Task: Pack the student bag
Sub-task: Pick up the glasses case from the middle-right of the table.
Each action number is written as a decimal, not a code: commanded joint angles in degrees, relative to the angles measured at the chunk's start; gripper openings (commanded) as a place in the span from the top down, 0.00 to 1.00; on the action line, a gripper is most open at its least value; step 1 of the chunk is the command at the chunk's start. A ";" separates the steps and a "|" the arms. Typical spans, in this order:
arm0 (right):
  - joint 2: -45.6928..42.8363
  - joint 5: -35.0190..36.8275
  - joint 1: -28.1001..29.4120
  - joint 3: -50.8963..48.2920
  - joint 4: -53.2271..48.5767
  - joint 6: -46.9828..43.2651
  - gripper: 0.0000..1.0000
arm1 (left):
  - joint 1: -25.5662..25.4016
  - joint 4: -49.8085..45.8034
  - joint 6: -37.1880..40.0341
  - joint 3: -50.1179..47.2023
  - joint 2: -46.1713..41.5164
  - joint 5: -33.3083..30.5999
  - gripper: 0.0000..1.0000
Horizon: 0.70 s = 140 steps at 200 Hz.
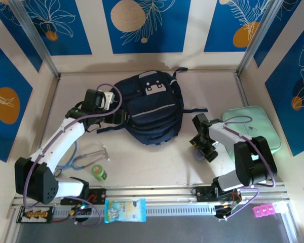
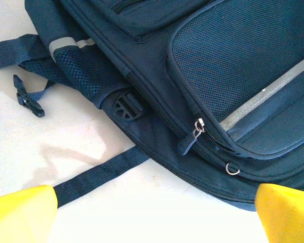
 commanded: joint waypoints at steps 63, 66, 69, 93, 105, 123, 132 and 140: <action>-4.68 1.81 0.93 -0.97 3.75 -0.34 0.47 | -2.02 -2.78 2.82 9.69 5.66 11.25 0.00; -5.11 1.83 1.16 -0.83 3.71 -0.79 0.48 | -2.43 -2.67 3.07 9.92 5.95 11.41 0.00; -5.53 1.84 1.16 -0.64 3.67 -1.14 0.48 | -2.91 -2.60 3.36 10.22 6.22 11.53 0.00; -9.72 1.76 2.86 -0.05 4.77 -4.47 0.49 | -7.54 -3.16 7.92 13.39 9.57 11.07 0.00; -11.77 1.66 3.50 0.06 5.32 -5.58 0.50 | -10.57 -4.08 11.87 15.23 11.73 9.08 0.00; -14.09 1.33 3.81 0.34 5.51 -6.56 0.50 | -14.83 -6.60 18.77 18.49 15.80 5.73 0.03; -14.91 1.06 3.83 0.49 5.49 -7.00 0.50 | -16.49 -8.01 22.67 20.31 18.20 4.90 0.05; -15.46 0.87 3.72 0.68 5.19 -7.12 0.50 | -17.79 -9.42 26.18 21.77 20.23 4.41 0.08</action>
